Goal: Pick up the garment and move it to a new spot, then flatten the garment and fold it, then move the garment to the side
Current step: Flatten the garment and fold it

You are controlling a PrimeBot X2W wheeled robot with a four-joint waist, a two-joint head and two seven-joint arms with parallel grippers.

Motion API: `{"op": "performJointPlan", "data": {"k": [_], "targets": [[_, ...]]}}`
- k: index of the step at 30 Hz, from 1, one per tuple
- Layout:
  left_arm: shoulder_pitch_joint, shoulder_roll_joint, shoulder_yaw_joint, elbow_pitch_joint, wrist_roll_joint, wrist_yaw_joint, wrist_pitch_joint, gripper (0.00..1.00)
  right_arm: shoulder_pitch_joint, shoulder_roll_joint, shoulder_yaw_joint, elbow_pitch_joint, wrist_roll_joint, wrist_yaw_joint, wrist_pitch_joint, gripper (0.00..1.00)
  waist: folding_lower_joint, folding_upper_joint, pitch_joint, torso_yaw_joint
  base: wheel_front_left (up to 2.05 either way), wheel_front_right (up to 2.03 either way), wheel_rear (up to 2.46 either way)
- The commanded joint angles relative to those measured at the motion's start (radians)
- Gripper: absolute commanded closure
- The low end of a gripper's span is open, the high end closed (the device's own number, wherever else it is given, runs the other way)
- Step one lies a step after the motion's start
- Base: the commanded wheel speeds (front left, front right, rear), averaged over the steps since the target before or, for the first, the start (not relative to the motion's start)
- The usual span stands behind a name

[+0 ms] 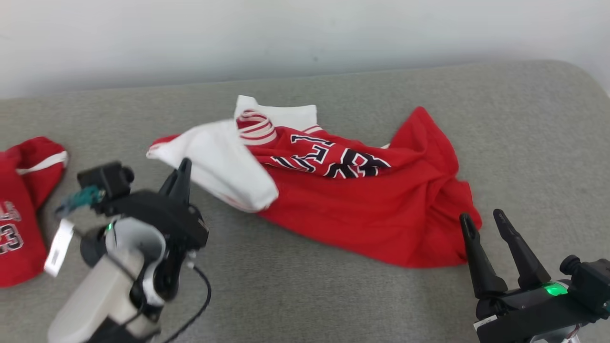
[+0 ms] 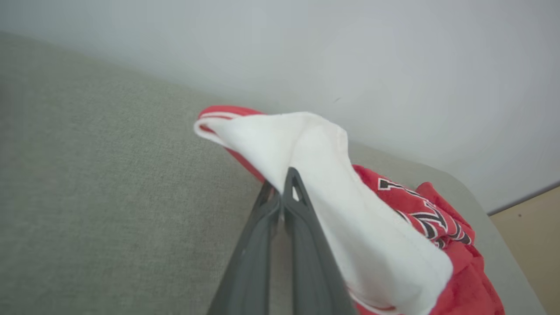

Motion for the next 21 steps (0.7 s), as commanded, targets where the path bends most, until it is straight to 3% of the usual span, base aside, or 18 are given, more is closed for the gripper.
{"op": "performJointPlan", "data": {"k": [1,6,10,13,14,15,21], "targets": [[0.044,0.017,0.009,-0.047,-0.008,0.015,-0.010,1.00,0.006,-0.003,-0.003,-0.001,-0.004,-0.001,-0.001,0.00,0.0000,-0.0001,-0.021,0.030,0.00,0.00,0.00],[0.207,0.062,0.007,-0.224,-0.035,0.066,-0.003,1.00,0.014,-0.003,-0.008,-0.001,-0.004,-0.001,0.007,0.00,0.0000,-0.0001,-0.029,0.062,0.00,0.00,0.00],[0.296,0.078,-0.010,-0.263,-0.050,0.090,0.011,0.52,0.008,-0.003,-0.008,-0.003,-0.008,-0.001,0.013,0.00,0.0000,-0.0001,-0.035,0.084,0.00,0.00,0.00],[0.336,0.083,-0.009,-0.248,-0.053,0.101,-0.003,0.50,0.003,-0.003,-0.002,-0.003,-0.009,-0.001,0.018,0.00,0.0000,-0.0001,-0.040,0.095,0.00,0.00,0.00],[0.343,0.083,-0.006,-0.240,-0.052,0.106,-0.012,0.32,0.002,-0.003,0.001,-0.002,-0.009,-0.001,0.020,0.00,0.0000,-0.0001,-0.041,0.098,0.00,0.00,0.00],[0.352,0.084,-0.006,-0.232,-0.049,0.108,-0.019,0.01,0.003,-0.003,0.004,-0.001,-0.009,-0.001,0.022,0.00,0.0000,-0.0001,-0.043,0.100,0.00,0.00,0.00],[0.397,0.087,0.010,-0.213,-0.068,0.117,-0.029,0.00,0.007,-0.003,0.012,0.003,-0.007,-0.001,0.022,0.00,0.0000,-0.0001,-0.048,0.101,0.00,0.00,0.00]]}}
